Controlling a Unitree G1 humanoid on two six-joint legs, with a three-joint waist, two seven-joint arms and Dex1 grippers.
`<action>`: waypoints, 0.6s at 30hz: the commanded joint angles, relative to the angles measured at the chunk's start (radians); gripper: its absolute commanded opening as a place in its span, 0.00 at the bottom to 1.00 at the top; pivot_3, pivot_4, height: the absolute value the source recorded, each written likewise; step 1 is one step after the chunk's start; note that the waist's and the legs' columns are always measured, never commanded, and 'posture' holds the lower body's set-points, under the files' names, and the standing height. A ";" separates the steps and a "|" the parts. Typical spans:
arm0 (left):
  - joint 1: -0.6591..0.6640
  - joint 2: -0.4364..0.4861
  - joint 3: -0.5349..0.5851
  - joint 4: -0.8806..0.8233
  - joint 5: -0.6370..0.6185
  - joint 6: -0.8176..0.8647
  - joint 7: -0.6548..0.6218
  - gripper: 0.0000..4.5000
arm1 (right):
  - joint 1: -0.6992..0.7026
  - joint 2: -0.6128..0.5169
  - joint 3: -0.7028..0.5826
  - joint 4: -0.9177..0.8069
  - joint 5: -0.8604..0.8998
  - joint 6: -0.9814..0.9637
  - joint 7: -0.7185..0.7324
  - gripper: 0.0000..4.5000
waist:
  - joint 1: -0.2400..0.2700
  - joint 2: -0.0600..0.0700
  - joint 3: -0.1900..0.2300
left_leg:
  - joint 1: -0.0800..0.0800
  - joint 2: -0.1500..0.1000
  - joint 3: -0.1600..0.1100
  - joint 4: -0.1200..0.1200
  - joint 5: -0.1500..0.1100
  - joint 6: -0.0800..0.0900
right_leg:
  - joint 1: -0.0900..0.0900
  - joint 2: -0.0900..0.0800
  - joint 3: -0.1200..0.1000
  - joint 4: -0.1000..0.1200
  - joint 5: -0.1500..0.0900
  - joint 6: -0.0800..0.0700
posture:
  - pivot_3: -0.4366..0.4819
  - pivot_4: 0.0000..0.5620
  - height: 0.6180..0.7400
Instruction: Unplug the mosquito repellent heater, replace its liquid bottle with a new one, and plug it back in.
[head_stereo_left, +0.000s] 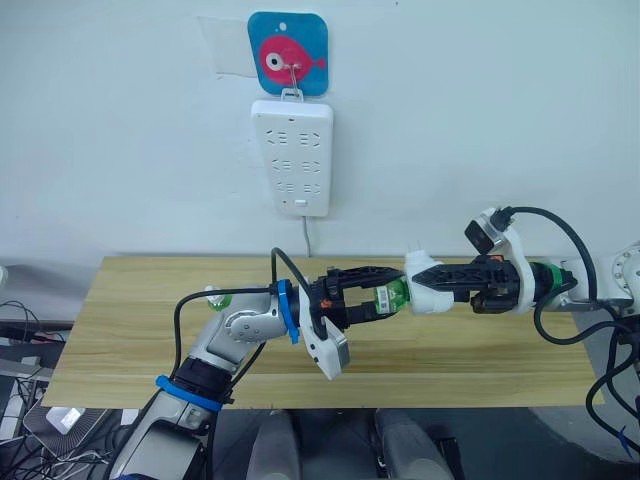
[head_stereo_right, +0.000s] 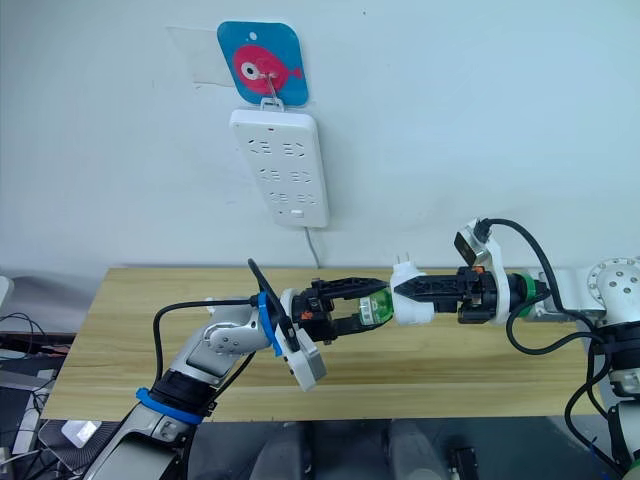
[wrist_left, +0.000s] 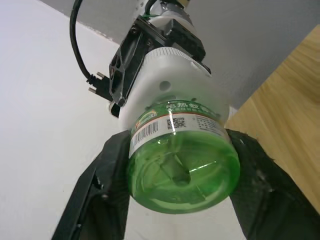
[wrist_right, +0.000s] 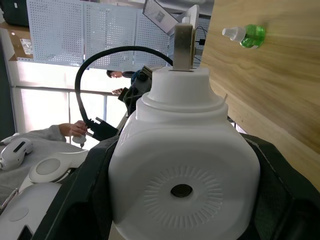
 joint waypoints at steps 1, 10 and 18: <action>-0.003 0.015 -0.012 -0.039 -0.037 0.014 0.018 0.50 | -0.003 -0.011 -0.029 -0.021 0.035 0.001 0.014 0.67 | -0.001 0.000 0.000 | 0.000 0.000 0.000 0.000 0.000 0.000 | 0.000 0.000 0.000 0.000 0.000 0.000 | 0.33 0.38 1.00; 0.044 0.128 -0.091 -0.429 -1.100 1.310 -0.190 0.50 | 0.008 -0.048 -0.033 -0.059 0.003 0.035 0.043 0.67 | -0.019 0.000 0.000 | 0.000 0.000 -0.003 0.000 0.000 0.000 | 0.000 0.001 -0.002 0.003 0.000 0.000 | 0.33 0.39 1.00; -0.100 0.144 0.055 -0.135 -2.089 2.065 0.132 0.50 | 0.011 -0.050 -0.023 -0.089 -0.026 0.033 0.076 0.67 | -0.019 0.000 0.000 | 0.000 0.000 -0.008 0.011 -0.001 0.002 | 0.002 0.002 -0.004 0.005 -0.001 0.001 | 0.33 0.37 1.00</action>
